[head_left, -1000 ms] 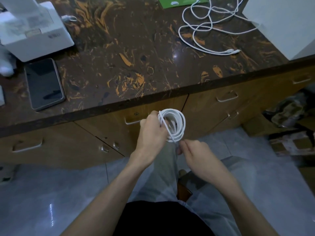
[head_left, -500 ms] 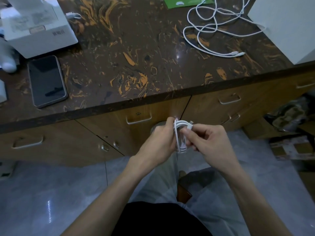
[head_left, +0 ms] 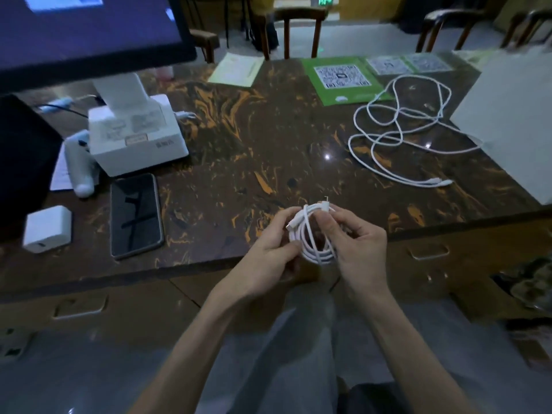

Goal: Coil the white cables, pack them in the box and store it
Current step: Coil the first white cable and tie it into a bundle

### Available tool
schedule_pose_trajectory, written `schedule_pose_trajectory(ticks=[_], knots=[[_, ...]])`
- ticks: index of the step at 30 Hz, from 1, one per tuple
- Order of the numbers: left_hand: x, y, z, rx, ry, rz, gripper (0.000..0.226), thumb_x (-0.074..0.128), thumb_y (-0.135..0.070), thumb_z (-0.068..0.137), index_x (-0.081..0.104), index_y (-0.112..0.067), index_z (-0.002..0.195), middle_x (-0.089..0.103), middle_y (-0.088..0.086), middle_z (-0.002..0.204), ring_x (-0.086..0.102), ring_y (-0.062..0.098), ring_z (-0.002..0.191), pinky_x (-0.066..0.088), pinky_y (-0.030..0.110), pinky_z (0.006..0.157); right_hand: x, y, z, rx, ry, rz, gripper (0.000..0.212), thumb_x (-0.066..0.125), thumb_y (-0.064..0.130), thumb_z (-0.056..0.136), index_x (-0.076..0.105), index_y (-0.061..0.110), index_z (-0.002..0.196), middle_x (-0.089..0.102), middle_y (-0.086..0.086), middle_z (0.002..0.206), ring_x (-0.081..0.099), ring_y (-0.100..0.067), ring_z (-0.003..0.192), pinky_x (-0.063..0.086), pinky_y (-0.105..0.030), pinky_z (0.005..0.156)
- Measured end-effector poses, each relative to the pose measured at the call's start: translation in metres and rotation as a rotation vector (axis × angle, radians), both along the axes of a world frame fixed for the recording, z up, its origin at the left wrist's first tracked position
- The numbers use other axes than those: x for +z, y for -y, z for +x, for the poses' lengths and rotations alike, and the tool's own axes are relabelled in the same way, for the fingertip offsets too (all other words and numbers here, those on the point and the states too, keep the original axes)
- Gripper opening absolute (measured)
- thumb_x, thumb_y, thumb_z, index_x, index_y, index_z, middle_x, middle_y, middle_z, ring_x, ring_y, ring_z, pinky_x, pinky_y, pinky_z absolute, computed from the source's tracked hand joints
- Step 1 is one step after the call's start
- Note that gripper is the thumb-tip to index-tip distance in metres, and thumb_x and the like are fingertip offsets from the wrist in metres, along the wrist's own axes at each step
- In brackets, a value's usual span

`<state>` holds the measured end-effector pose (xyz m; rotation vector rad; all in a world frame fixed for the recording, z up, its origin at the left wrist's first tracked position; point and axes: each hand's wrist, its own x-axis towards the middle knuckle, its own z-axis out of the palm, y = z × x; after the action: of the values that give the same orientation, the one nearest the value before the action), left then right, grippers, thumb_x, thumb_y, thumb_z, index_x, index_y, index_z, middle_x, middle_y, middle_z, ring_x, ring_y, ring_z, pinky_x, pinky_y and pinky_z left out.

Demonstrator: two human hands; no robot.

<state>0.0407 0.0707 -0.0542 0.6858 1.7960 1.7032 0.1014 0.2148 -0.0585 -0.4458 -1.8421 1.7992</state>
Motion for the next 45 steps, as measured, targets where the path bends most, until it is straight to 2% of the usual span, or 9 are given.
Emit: schedule_pose_trajectory(ticks=[4,7,10,14,17,21,30,35,45], knots=[[-0.008,0.002,-0.031,0.141,-0.234,-0.18,0.038,0.052,-0.029,0.098,0.049,-0.03,0.136,0.061,-0.005,0.111,0.06,0.007,0.092,0.051,0.033,0.08,-0.001,0.002,-0.042,-0.018,0.09,0.043,0.008,0.077,0.015,0.084,0.076,0.011,0.077,0.076,0.001,0.082,0.072,-0.01,0.082,0.058,-0.025,0.074],[-0.002,0.004,-0.053,0.301,-0.446,-0.353,0.031,0.05,-0.03,0.1,0.06,-0.025,0.129,0.055,-0.005,0.109,0.055,0.007,0.099,0.044,0.024,0.088,-0.004,0.0,-0.069,0.028,0.103,0.17,0.009,0.077,0.016,0.084,0.075,0.01,0.078,0.075,0.009,0.087,0.07,-0.002,0.086,0.054,-0.017,0.076],[0.001,0.004,-0.074,0.415,-0.557,-0.395,0.028,0.054,-0.03,0.098,0.063,-0.02,0.123,0.054,-0.005,0.108,0.055,0.008,0.098,0.04,0.016,0.085,-0.013,0.002,-0.083,0.083,0.097,0.374,0.012,0.075,0.022,0.086,0.073,0.013,0.078,0.074,0.009,0.092,0.067,0.003,0.089,0.051,-0.014,0.077],[0.002,-0.005,-0.086,0.329,-0.584,-0.348,0.024,0.059,-0.027,0.097,0.068,-0.019,0.118,0.054,-0.008,0.099,0.055,0.0,0.084,0.039,0.004,0.074,-0.024,0.003,-0.085,0.069,0.069,0.547,0.011,0.068,0.02,0.092,0.067,0.016,0.082,0.069,0.01,0.098,0.062,0.007,0.093,0.044,-0.006,0.077],[-0.001,-0.008,-0.09,0.299,-0.595,-0.343,0.023,0.062,-0.023,0.095,0.07,-0.018,0.115,0.054,-0.008,0.093,0.054,0.0,0.078,0.039,0.008,0.072,-0.027,-0.002,-0.082,0.051,0.045,0.633,0.014,0.065,0.018,0.094,0.062,0.017,0.081,0.06,0.007,0.113,0.057,0.004,0.106,0.042,-0.009,0.088],[-0.005,-0.008,-0.094,0.209,-0.584,-0.43,0.028,0.066,-0.029,0.091,0.069,-0.024,0.119,0.053,-0.007,0.097,0.052,0.001,0.081,0.036,0.009,0.069,-0.027,-0.006,-0.082,0.055,0.058,0.591,0.014,0.067,0.012,0.092,0.064,0.012,0.078,0.052,0.002,0.121,0.051,0.011,0.11,0.036,-0.002,0.089],[0.007,-0.015,-0.102,0.157,-0.658,-0.59,0.019,0.059,-0.023,0.095,0.067,-0.021,0.112,0.053,-0.003,0.097,0.05,0.01,0.087,0.039,0.023,0.075,-0.026,-0.006,-0.082,0.08,0.074,0.549,0.021,0.072,0.007,0.083,0.061,0.011,0.065,0.055,0.0,0.115,0.055,0.002,0.108,0.038,-0.005,0.087],[0.003,-0.014,-0.097,0.167,-0.645,-0.553,0.017,0.05,-0.023,0.1,0.064,-0.019,0.108,0.061,0.0,0.097,0.058,0.016,0.089,0.046,0.027,0.07,-0.026,-0.005,-0.083,0.103,0.074,0.546,0.018,0.073,0.006,0.082,0.064,0.008,0.067,0.054,0.001,0.115,0.055,0.002,0.107,0.039,-0.005,0.087],[0.003,-0.016,-0.081,0.186,-0.65,-0.61,0.013,0.04,-0.019,0.103,0.05,-0.014,0.11,0.056,0.006,0.11,0.057,0.027,0.094,0.047,0.044,0.084,-0.028,0.0,-0.083,0.037,0.038,0.649,0.019,0.075,0.008,0.082,0.063,0.008,0.067,0.057,-0.002,0.109,0.056,0.003,0.102,0.039,-0.005,0.087]])
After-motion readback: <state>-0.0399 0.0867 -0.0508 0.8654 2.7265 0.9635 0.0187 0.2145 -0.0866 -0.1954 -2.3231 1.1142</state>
